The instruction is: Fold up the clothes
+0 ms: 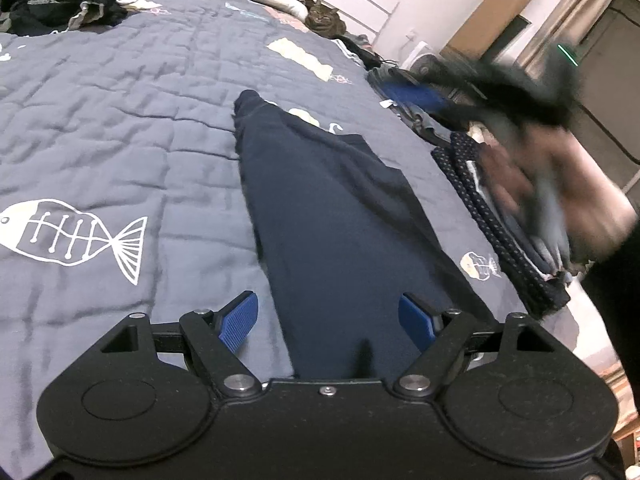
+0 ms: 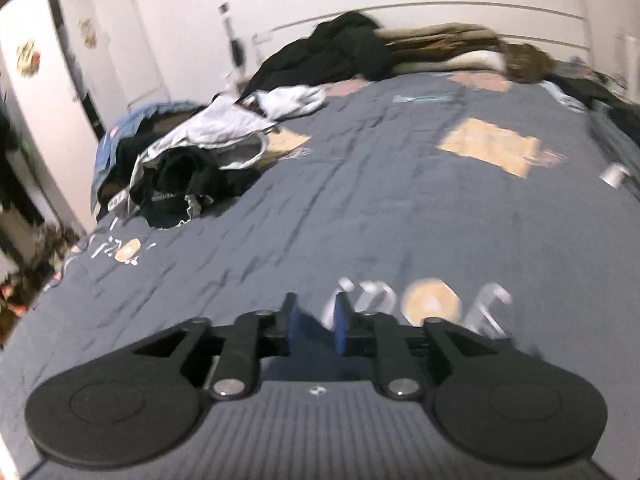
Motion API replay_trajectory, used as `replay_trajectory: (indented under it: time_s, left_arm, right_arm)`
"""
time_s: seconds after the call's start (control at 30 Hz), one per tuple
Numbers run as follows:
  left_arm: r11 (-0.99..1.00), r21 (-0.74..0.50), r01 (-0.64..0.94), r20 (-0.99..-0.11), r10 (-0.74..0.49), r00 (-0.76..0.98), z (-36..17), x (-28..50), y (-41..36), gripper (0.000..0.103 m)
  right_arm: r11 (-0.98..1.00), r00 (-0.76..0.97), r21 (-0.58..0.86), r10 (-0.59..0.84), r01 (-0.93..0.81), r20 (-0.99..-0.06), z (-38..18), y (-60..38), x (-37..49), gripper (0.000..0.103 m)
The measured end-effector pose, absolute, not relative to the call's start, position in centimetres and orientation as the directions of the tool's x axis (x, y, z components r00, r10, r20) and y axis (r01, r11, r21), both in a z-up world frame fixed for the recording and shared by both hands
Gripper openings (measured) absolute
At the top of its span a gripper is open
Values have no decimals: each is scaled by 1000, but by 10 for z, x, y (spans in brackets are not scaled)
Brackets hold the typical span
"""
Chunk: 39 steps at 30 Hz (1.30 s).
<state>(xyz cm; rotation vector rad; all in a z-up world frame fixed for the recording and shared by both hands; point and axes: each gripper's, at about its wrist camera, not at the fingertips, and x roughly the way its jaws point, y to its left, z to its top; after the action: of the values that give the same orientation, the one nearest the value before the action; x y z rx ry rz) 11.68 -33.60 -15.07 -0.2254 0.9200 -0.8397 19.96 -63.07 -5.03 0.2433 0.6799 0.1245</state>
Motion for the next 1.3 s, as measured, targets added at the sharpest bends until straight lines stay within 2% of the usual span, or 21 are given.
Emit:
replay_trajectory:
  time_s: [0.03, 0.17, 0.3, 0.43, 0.63, 0.77, 0.93, 1.0, 1.17, 1.2, 1.27, 1.3]
  left_arm:
    - [672, -504, 543, -612, -721, 324, -152, 116, -336, 76]
    - [674, -489, 555, -616, -716, 328, -156, 112, -340, 76]
    - [676, -499, 542, -621, -715, 319, -164, 108, -343, 76]
    - [663, -553, 504, -604, -736, 305, -168, 103, -338, 76]
    - [654, -644, 397, -591, -755, 284, -184, 97, -330, 76]
    - [672, -634, 382, -623, -737, 262, -196, 94, -341, 76]
    - [666, -638, 385, -620, -742, 255, -198, 89, -351, 74]
    - [667, -644, 374, -615, -743, 266, -201, 86, -354, 64]
    - [675, -653, 343, -609, -737, 292, -202, 81, -359, 22]
    - [669, -660, 341, -603, -743, 290, -200, 82, -359, 18]
    - [670, -653, 354, -604, -742, 291, -191, 82, -362, 14]
    - [669, -646, 367, -605, -742, 289, -184, 84, -362, 14]
  right_arm:
    - [963, 780, 268, 161, 9, -604, -52, -640, 177, 36]
    - [934, 775, 294, 28, 206, -631, -71, -671, 83, 45]
    - [845, 759, 375, -56, 382, -649, -100, -686, 6, 48]
    - [793, 736, 426, -41, 436, -676, -129, -688, -39, 49]
    - [788, 718, 442, 0, 428, -696, -143, -682, -60, 50]
    - [801, 709, 421, -6, 426, -706, -142, -680, -65, 50]
    - [756, 699, 457, -2, 469, -715, -154, -694, -73, 53]
    - [731, 689, 477, 15, 487, -725, -163, -700, -72, 55]
    - [719, 709, 512, 38, 470, -704, -172, -700, -64, 55]
    - [722, 715, 517, 43, 460, -697, -173, -699, -63, 53]
    - [723, 737, 553, 90, 415, -670, -172, -697, -61, 17]
    - [714, 744, 568, 100, 409, -661, -170, -696, -61, 17]
